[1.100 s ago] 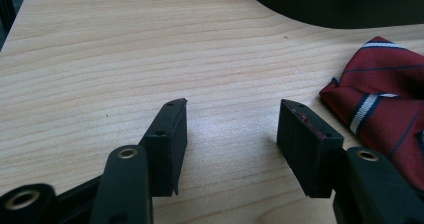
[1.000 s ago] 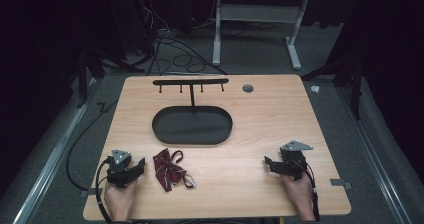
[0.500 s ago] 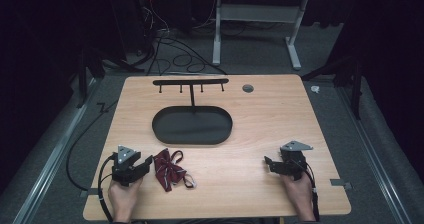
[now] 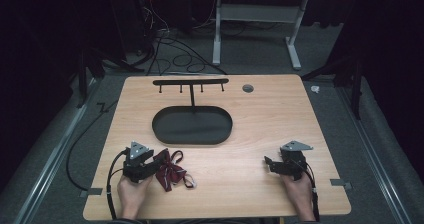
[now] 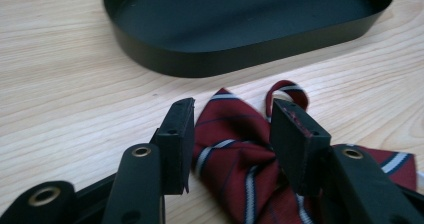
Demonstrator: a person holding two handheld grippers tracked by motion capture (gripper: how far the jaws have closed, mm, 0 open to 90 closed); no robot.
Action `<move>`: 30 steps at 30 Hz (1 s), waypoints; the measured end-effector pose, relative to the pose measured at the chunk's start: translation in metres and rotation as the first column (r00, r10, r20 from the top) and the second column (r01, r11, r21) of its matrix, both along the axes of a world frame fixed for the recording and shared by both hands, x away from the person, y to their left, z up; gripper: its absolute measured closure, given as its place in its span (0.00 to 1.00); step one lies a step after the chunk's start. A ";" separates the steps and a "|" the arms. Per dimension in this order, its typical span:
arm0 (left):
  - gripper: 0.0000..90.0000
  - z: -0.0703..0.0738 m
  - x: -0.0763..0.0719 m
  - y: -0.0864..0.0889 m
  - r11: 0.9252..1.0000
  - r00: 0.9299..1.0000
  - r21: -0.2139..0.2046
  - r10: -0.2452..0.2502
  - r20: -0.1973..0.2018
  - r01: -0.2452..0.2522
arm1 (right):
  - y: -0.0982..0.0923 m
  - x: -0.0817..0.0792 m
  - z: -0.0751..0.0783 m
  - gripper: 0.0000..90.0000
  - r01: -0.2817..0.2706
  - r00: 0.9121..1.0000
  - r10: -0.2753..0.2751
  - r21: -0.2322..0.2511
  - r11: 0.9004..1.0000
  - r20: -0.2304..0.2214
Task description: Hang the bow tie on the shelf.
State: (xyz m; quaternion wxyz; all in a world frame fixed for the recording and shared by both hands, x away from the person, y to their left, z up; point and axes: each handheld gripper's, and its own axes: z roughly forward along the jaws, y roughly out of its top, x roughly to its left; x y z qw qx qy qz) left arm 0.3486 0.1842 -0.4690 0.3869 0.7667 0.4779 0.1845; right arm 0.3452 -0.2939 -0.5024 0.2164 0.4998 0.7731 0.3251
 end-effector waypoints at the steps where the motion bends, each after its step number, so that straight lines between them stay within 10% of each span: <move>1: 0.60 0.000 0.001 -0.002 1.000 1.000 -0.002 -0.010 -0.004 0.010 | 0.000 0.000 0.000 0.31 0.000 1.000 0.000 0.000 1.000 0.000; 30: 0.83 -0.022 0.030 -0.037 0.994 0.991 0.085 -0.056 -0.121 0.067 | 0.000 0.000 0.000 0.31 0.000 1.000 0.000 0.002 1.000 0.000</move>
